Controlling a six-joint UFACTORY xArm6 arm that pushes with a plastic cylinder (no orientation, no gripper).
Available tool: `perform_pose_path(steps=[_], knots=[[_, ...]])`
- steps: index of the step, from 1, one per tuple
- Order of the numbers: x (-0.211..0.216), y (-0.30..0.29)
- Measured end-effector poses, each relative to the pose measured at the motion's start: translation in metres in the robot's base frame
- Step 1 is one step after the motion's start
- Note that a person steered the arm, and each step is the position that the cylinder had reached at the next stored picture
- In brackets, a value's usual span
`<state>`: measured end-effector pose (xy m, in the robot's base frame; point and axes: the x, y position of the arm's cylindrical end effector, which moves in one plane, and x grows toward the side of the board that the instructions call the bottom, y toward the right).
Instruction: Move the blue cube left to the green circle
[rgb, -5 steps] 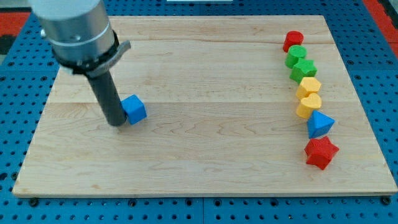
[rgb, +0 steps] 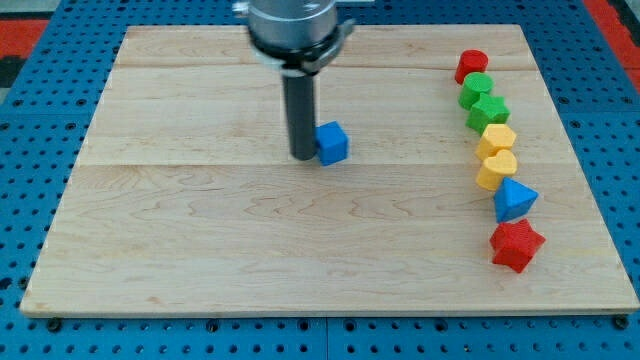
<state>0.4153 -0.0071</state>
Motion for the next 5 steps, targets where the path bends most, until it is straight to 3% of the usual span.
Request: perform_pose_path(steps=[1, 2, 3, 4, 5], knots=[[-0.024, 0.057], [0.006, 0.064], [0.004, 0.068], [-0.025, 0.101], [-0.019, 0.133]])
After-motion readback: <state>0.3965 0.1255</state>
